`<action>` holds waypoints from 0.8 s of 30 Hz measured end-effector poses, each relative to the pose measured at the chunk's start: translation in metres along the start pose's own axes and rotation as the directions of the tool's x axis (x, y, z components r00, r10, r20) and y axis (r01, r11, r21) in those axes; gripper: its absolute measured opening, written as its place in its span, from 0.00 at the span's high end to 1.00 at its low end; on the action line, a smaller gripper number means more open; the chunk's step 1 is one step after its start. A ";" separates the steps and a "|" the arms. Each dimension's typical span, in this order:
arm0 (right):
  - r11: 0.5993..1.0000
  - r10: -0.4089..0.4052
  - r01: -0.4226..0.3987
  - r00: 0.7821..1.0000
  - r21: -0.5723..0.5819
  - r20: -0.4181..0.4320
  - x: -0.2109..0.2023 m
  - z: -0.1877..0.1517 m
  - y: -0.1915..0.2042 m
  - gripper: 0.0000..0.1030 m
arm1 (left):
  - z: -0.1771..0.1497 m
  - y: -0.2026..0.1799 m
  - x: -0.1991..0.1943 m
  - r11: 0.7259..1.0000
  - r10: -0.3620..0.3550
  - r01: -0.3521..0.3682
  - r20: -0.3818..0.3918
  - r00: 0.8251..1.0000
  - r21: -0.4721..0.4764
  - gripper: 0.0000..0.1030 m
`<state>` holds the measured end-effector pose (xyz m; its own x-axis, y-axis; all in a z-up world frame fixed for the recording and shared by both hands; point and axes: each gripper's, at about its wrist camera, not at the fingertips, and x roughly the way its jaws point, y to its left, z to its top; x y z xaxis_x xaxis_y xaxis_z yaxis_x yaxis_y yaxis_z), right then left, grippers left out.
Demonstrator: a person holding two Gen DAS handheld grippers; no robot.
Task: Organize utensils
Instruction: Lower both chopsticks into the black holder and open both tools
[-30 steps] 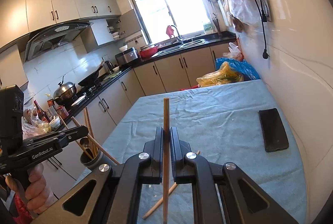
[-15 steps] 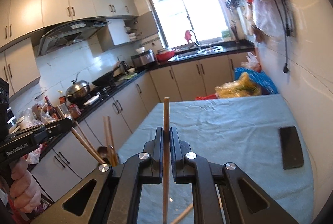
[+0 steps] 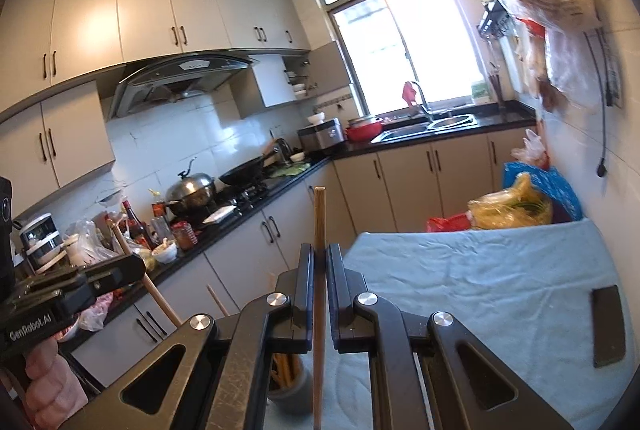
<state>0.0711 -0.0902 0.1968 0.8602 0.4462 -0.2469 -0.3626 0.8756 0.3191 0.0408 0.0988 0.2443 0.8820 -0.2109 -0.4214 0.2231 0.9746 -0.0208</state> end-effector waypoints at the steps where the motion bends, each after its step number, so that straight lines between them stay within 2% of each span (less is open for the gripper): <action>1: 1.000 0.008 -0.008 1.000 -0.002 0.008 0.004 0.002 0.005 0.94 | 0.001 0.002 0.000 1.000 0.003 -0.003 0.002 1.000 -0.002 0.95; 13: 0.999 0.035 -0.034 0.999 -0.031 0.024 0.052 0.007 0.042 0.94 | -0.006 0.051 0.019 0.994 0.055 -0.057 -0.025 0.998 -0.090 0.95; 24: 0.999 0.009 -0.010 1.000 -0.049 -0.025 0.097 -0.017 0.045 0.94 | -0.029 0.074 0.051 0.986 0.060 -0.068 -0.058 0.997 -0.150 0.95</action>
<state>0.1317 -0.0044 0.1721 0.8479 0.4583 -0.2666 -0.3882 0.8791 0.2765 0.0899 0.1619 0.1948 0.8682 -0.1476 -0.4738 0.0980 0.9869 -0.1280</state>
